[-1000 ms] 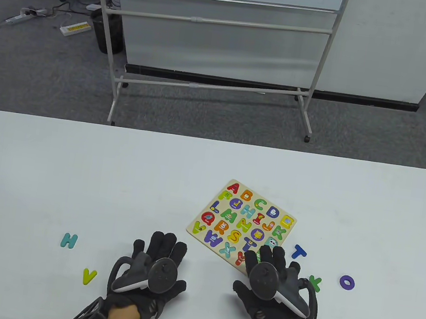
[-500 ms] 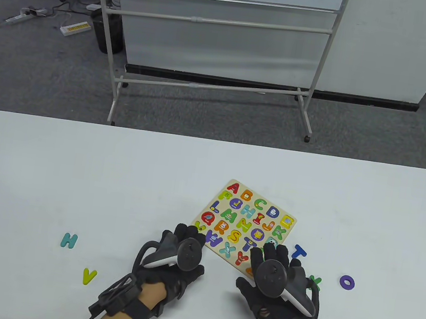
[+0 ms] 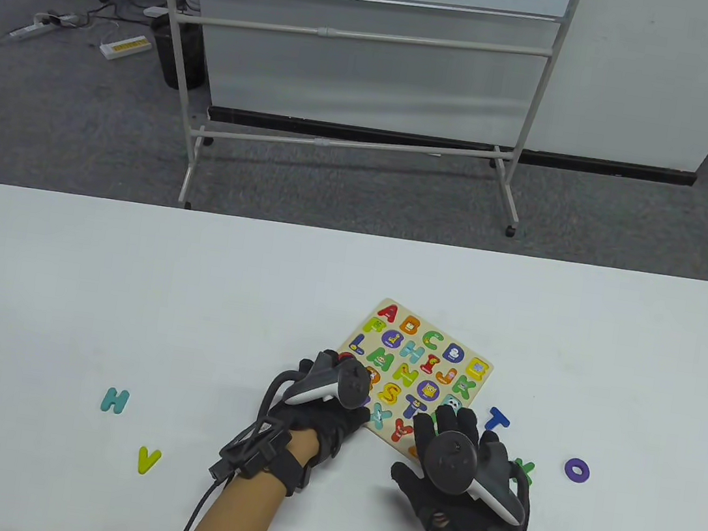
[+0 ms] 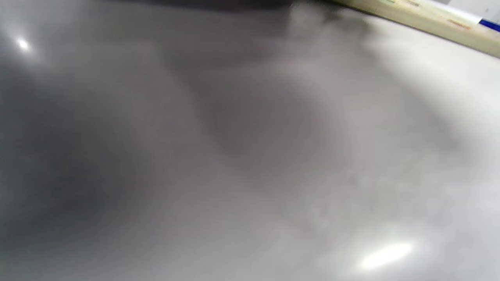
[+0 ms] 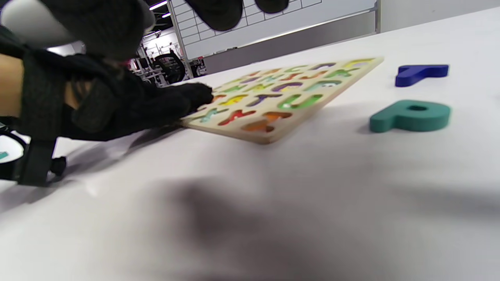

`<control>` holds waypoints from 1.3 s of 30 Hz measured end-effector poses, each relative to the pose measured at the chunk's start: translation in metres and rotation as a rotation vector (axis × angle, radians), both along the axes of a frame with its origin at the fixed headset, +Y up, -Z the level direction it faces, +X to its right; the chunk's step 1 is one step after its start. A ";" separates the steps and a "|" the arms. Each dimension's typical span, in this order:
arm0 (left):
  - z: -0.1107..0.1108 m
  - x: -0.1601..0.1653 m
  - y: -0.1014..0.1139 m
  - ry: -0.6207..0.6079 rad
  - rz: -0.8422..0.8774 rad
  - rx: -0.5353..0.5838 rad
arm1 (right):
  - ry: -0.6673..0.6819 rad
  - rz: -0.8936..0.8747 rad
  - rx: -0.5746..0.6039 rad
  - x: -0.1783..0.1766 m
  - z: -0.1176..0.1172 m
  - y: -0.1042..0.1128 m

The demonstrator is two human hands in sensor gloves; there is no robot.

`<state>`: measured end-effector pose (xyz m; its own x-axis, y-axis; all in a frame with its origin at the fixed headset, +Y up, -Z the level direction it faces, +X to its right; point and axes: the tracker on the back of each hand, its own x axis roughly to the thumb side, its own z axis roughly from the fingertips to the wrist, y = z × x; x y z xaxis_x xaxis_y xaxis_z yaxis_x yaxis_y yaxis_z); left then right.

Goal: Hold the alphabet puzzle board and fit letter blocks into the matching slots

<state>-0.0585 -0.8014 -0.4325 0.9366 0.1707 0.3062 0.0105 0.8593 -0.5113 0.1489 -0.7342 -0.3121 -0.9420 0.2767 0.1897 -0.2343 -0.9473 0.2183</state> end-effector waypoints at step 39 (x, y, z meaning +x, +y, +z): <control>0.140 -0.035 -0.002 0.441 0.054 -0.013 | -0.071 -0.118 0.037 0.024 0.000 0.012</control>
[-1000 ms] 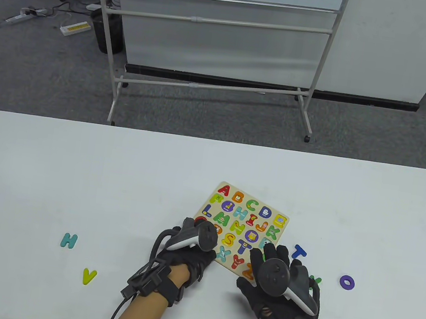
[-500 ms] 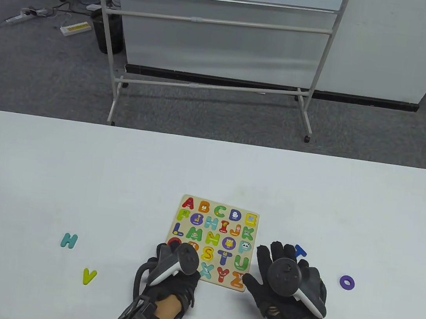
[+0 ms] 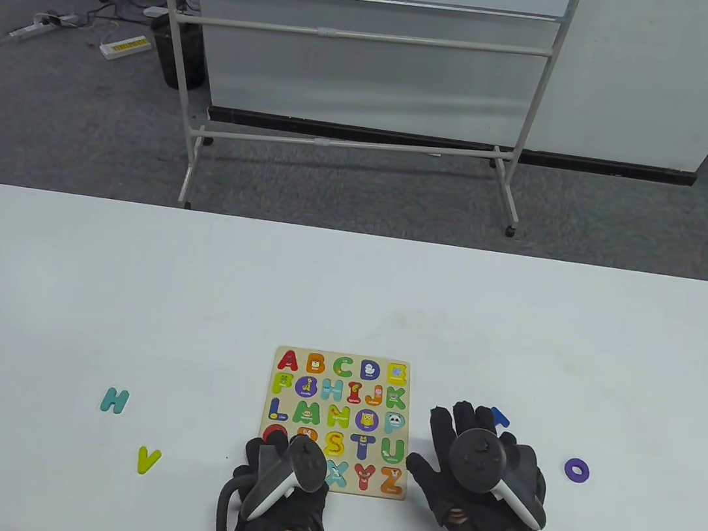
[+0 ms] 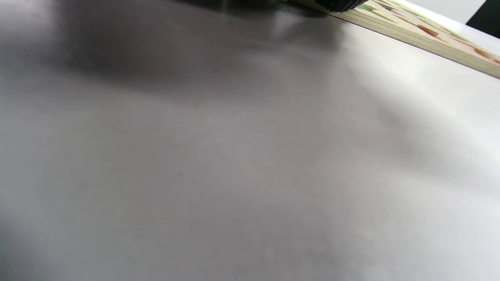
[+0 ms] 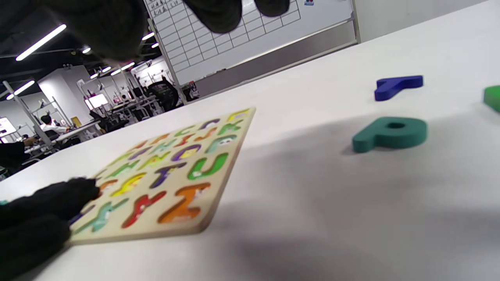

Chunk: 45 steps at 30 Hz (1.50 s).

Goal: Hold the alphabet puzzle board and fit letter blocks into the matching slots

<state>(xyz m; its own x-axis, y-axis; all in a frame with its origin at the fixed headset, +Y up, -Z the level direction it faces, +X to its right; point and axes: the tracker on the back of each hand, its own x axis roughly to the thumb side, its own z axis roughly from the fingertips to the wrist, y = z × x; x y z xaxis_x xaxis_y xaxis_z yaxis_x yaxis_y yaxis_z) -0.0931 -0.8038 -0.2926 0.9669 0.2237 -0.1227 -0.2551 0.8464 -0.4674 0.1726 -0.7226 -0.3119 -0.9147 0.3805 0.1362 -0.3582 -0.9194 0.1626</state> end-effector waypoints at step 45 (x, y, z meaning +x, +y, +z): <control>-0.004 0.007 0.005 -0.114 -0.087 0.001 | -0.053 0.487 0.078 0.023 -0.031 -0.042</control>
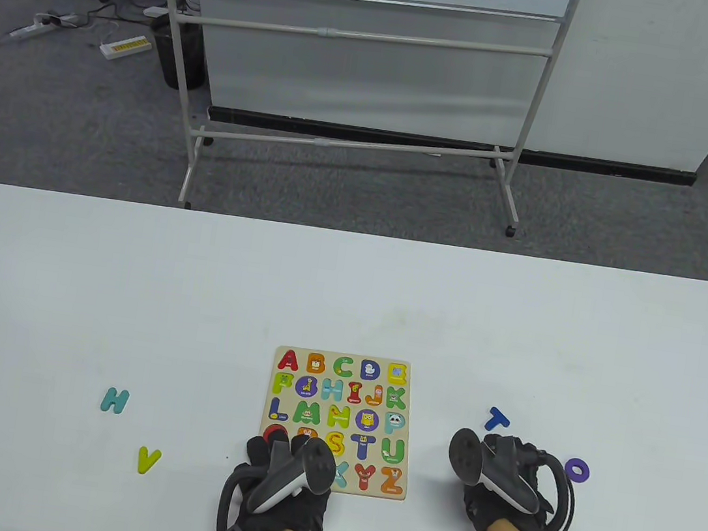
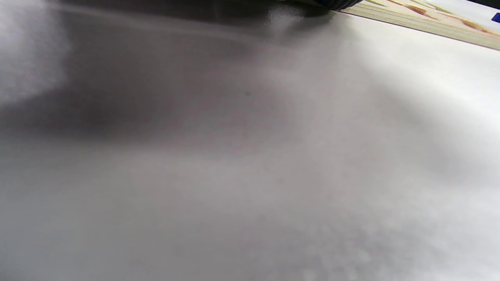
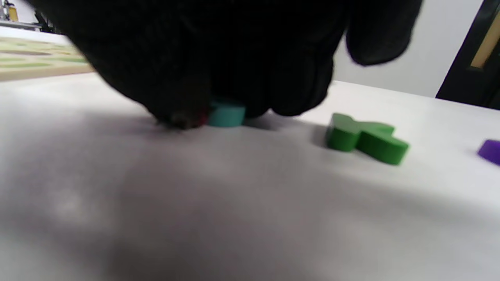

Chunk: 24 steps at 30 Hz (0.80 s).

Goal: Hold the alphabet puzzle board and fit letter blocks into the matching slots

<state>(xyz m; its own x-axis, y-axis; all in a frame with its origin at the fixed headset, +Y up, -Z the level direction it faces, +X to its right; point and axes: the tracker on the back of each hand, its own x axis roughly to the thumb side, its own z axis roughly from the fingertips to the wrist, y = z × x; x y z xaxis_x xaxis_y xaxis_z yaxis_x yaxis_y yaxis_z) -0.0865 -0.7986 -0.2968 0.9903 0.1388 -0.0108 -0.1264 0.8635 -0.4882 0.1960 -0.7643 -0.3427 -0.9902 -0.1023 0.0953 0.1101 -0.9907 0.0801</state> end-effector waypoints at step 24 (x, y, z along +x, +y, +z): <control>0.000 0.001 -0.001 -0.018 -0.014 0.007 | 0.432 -0.114 0.097 -0.071 -0.034 0.018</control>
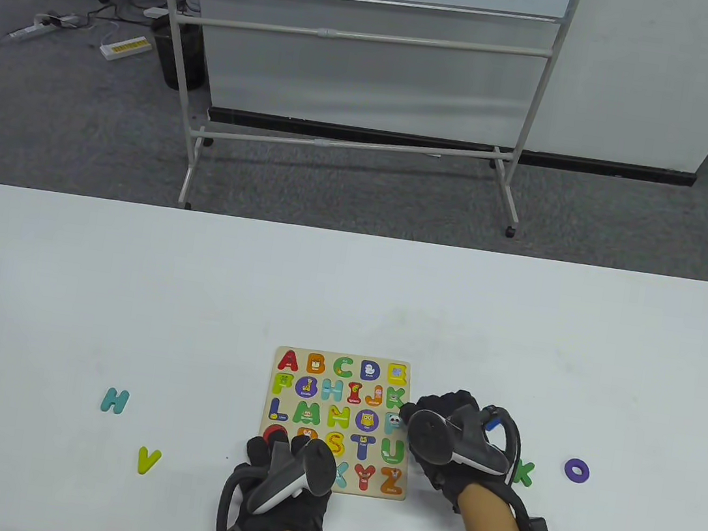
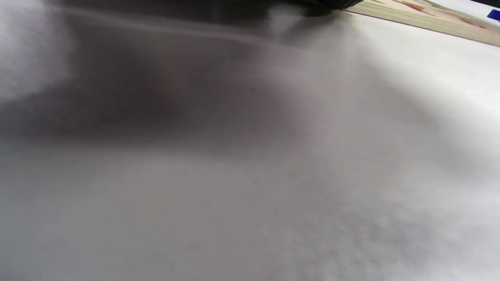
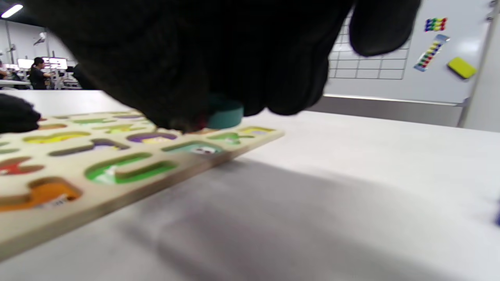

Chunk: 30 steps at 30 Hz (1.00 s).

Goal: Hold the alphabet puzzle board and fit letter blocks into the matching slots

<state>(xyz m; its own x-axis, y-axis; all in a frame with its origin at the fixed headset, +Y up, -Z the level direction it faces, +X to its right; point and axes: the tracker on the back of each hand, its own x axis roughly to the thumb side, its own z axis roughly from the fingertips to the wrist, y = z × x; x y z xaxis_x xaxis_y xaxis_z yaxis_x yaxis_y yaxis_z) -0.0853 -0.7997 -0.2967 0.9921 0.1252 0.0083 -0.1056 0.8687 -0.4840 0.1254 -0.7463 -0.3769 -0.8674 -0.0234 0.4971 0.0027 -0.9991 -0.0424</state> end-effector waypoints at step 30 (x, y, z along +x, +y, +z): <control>0.000 0.001 0.000 -0.005 0.007 -0.019 | 0.016 -0.019 0.018 -0.026 -0.029 -0.017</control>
<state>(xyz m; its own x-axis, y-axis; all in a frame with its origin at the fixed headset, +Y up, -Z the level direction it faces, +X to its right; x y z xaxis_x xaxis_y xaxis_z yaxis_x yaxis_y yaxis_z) -0.0844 -0.8002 -0.2965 0.9912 0.1322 0.0113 -0.1088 0.8585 -0.5011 0.0991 -0.7637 -0.4054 -0.8597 -0.0160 0.5106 -0.0173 -0.9980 -0.0603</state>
